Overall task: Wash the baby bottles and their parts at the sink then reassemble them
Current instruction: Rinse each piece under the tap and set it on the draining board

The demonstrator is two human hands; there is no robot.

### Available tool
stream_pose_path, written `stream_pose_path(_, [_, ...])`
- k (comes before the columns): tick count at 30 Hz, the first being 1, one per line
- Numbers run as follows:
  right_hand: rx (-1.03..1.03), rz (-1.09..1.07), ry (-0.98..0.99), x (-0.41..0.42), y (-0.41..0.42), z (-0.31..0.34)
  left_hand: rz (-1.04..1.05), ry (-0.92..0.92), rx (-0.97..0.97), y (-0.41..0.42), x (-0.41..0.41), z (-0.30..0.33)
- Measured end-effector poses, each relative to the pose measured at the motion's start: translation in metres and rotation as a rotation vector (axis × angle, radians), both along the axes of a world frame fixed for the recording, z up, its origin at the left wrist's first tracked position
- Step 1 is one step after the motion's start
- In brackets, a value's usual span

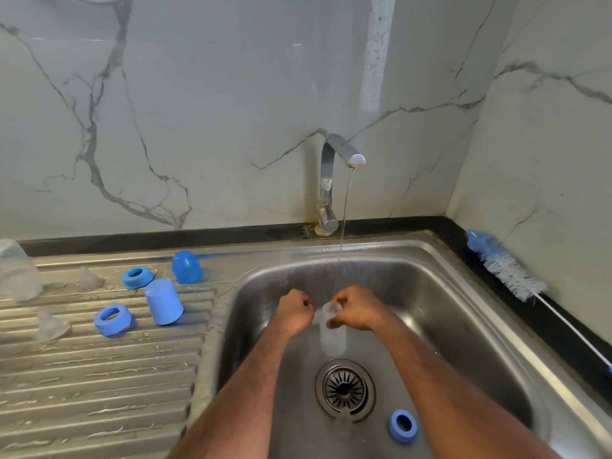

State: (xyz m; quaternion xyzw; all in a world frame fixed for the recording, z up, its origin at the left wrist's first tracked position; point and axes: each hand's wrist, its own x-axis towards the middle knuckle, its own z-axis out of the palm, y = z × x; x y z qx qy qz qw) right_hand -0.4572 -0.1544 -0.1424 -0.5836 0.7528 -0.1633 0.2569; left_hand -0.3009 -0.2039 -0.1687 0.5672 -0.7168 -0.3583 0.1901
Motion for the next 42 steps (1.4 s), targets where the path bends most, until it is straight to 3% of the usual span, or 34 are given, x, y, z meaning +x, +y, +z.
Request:
stream_pose_path(17, [-0.159, -0.069, 0.04, 0.0, 0.0, 0.003, -0.013, 0.008, 0.032, 0.001, 0.0, -0.002])
stream_pose_path(20, [-0.047, -0.015, -0.061, -0.002, 0.001, 0.004, -0.023, 0.008, 0.032, 0.003, 0.0, 0.002])
stream_pose_path(23, [-0.101, -0.116, 0.051, -0.006, 0.003, 0.003, -0.015, 0.017, 0.038, 0.004, -0.001, 0.005])
stream_pose_path(26, [-0.068, -0.124, -0.045, -0.007, 0.0, 0.004, -0.031, 0.005, 0.051, 0.006, -0.001, 0.006])
stream_pose_path(30, [-0.091, -0.141, 0.027, -0.003, -0.001, 0.005, -0.052, 0.02, 0.067, 0.009, -0.001, 0.009])
stream_pose_path(35, [-0.131, -0.201, -0.302, -0.007, 0.002, 0.008, -0.147, 0.25, 0.282, 0.015, -0.001, 0.015])
stream_pose_path(38, [-0.132, -0.227, -0.481, -0.005, 0.005, 0.01, -0.217, 0.29, 0.254, 0.018, -0.005, 0.011])
stream_pose_path(40, [-0.072, -0.214, -0.665, -0.003, 0.006, 0.012, -0.161, 0.38, 0.255, 0.019, -0.005, 0.013])
stream_pose_path(42, [-0.002, -0.217, -0.94, -0.002, 0.007, 0.015, -0.164, 0.517, 0.42, 0.018, -0.001, 0.017])
